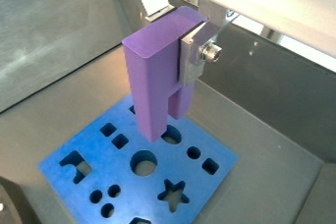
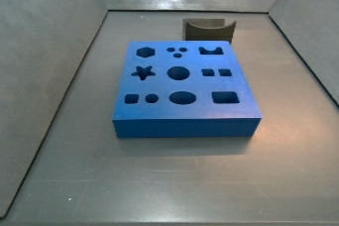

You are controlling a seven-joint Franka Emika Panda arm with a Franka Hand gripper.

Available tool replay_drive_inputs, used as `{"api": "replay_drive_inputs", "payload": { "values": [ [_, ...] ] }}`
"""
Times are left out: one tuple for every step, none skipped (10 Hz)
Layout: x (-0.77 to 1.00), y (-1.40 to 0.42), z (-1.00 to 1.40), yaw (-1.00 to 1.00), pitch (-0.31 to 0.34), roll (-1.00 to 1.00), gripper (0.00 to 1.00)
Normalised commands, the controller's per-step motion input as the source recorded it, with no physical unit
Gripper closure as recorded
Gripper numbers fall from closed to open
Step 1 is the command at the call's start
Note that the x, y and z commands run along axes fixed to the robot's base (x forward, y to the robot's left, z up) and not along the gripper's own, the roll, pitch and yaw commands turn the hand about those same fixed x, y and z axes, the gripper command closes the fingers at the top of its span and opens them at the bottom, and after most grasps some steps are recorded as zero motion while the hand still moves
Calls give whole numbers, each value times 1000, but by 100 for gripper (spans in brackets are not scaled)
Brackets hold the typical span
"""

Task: Insert the double-square object.

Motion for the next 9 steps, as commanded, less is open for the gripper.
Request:
{"api": "replay_drive_inputs", "payload": {
  "values": [
    [480, 109, -563, -806, 1, 14, 100],
    [509, 109, -577, -783, 1, 21, 100],
    [503, 109, -569, -791, 4, 16, 100],
    [534, 197, -380, -740, 0, -81, 100],
    [591, 186, -331, -683, 0, -100, 100],
    [606, 191, -369, -671, 0, -81, 100],
    [566, 220, -440, -711, 0, -49, 100],
    [500, 217, -466, -760, 0, -19, 100],
    [303, 140, -383, -906, 0, 0, 100]
  ]
}}
